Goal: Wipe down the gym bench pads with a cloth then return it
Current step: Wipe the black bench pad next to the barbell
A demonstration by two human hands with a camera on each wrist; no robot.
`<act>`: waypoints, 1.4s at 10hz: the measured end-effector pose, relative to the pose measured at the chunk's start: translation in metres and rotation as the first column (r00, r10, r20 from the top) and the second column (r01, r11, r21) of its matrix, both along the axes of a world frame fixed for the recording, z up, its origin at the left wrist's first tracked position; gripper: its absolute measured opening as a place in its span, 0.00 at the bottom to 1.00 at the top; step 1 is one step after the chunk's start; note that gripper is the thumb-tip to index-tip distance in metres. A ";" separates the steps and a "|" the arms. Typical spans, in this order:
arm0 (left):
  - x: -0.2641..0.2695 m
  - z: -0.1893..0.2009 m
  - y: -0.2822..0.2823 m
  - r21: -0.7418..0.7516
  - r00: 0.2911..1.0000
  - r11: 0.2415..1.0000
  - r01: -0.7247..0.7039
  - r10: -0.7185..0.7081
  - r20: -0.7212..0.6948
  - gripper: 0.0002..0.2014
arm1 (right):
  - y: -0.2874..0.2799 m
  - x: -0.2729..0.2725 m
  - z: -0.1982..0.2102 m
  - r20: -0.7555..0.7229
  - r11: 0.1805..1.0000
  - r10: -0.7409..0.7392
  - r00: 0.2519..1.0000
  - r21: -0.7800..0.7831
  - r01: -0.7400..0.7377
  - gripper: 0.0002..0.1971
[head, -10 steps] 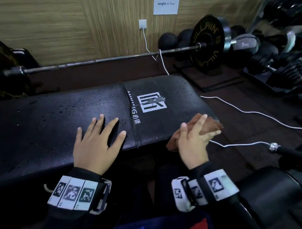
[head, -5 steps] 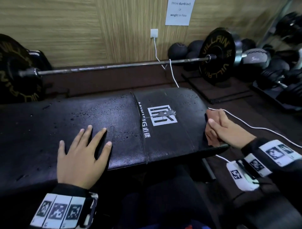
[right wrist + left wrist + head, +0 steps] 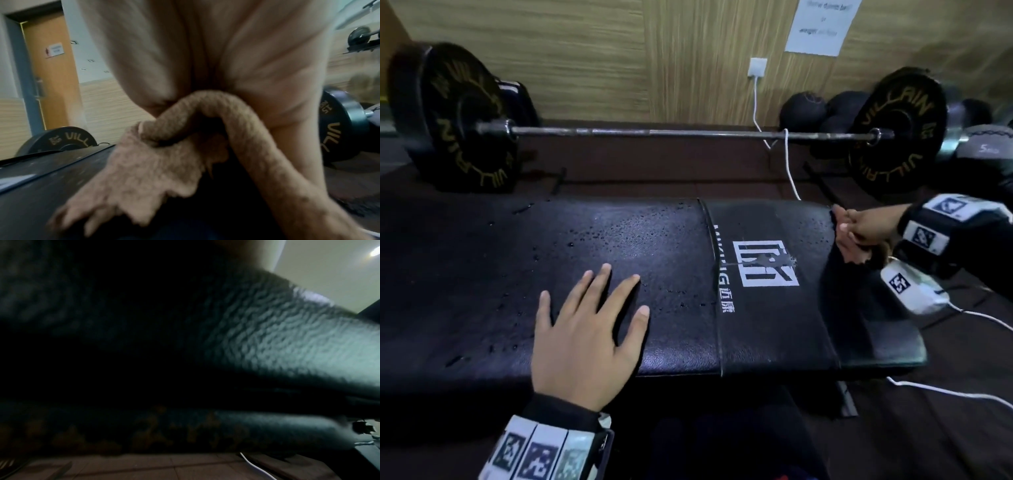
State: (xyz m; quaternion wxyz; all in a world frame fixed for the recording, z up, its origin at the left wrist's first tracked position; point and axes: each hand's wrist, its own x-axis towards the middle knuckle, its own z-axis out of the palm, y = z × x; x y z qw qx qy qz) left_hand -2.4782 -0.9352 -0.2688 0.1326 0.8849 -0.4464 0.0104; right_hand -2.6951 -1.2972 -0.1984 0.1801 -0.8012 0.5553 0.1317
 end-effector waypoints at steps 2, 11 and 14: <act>-0.002 0.002 -0.001 -0.004 1.000 1.000 -0.016 0.016 -0.008 0.24 | 0.000 0.071 -0.007 0.148 0.985 0.084 0.985 0.136 -0.104 0.25; -0.001 0.003 0.000 0.013 1.000 1.000 -0.018 0.018 0.002 0.25 | 0.031 0.078 -0.017 0.141 0.776 0.591 0.794 0.171 -0.608 0.30; 0.002 0.012 0.001 0.056 0.998 0.998 0.009 -0.006 -0.060 0.27 | 0.011 -0.002 -0.007 0.165 0.768 0.577 0.800 0.226 -0.600 0.33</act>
